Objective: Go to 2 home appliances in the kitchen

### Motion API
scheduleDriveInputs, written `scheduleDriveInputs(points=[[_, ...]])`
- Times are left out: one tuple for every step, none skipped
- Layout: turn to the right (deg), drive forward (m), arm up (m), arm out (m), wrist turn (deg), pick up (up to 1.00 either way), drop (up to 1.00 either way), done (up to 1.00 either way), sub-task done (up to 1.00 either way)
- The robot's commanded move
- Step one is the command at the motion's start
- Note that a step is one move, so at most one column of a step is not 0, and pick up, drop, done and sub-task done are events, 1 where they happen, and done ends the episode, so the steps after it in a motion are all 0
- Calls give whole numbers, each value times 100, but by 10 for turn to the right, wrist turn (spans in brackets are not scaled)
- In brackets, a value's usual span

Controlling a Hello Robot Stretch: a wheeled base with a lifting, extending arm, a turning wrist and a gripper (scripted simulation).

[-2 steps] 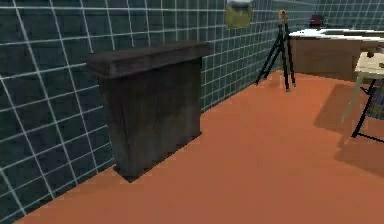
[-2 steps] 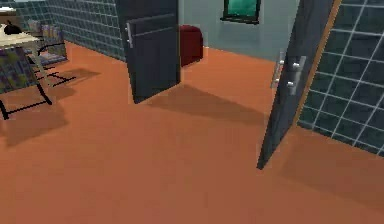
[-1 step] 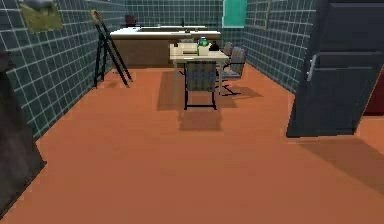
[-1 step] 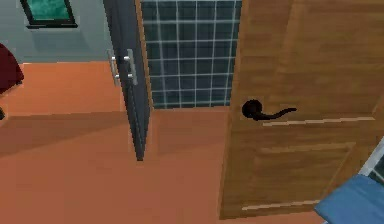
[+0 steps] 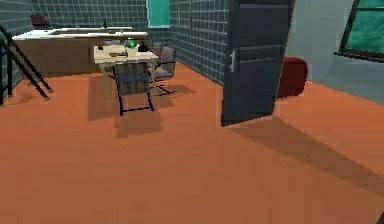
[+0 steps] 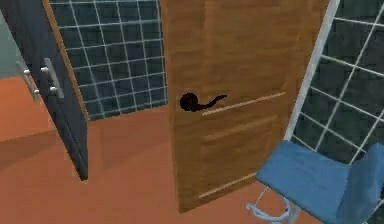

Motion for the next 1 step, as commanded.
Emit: scheduleDriveInputs(points=[[0, 100, 0, 0, 0, 0, 0, 0, 0]])
